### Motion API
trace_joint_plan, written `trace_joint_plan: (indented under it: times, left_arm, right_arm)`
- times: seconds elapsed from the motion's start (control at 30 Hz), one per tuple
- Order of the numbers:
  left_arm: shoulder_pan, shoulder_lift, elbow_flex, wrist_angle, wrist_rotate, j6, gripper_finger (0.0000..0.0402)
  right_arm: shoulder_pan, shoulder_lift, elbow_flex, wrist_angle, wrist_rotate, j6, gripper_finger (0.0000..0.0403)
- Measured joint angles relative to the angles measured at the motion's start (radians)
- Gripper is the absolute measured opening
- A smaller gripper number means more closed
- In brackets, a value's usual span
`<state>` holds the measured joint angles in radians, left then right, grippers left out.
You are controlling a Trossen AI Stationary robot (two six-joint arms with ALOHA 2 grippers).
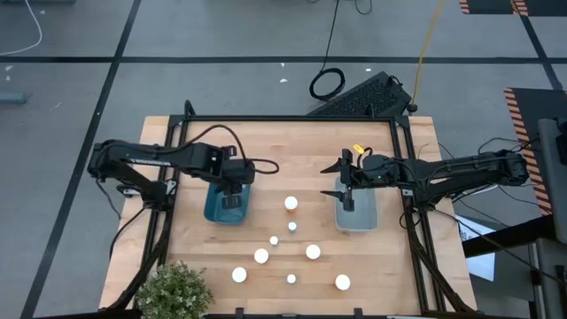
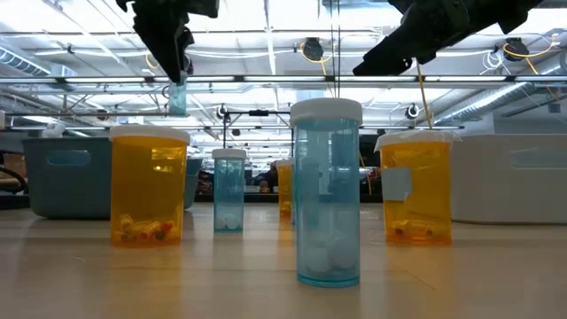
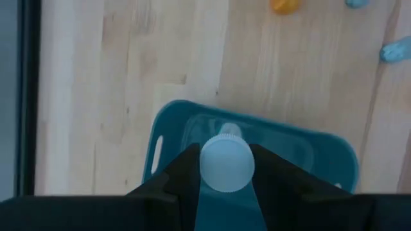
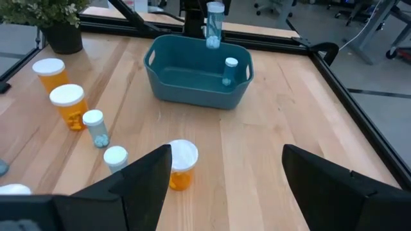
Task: Pick and place medicine bottles into bin by pill shape (circle, oval)
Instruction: Put the blue pill bottle into the blue bin
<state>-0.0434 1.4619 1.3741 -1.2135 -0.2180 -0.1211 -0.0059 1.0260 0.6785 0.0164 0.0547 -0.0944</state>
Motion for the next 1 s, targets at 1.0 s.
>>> trace_joint_plan:
  times: [1.0]
  left_arm:
    - [0.018,-0.006,-0.456,0.409,-0.009,-0.009,0.0129]
  right_arm:
    - [0.0,0.0,0.0,0.001,0.0,0.004,0.0288]
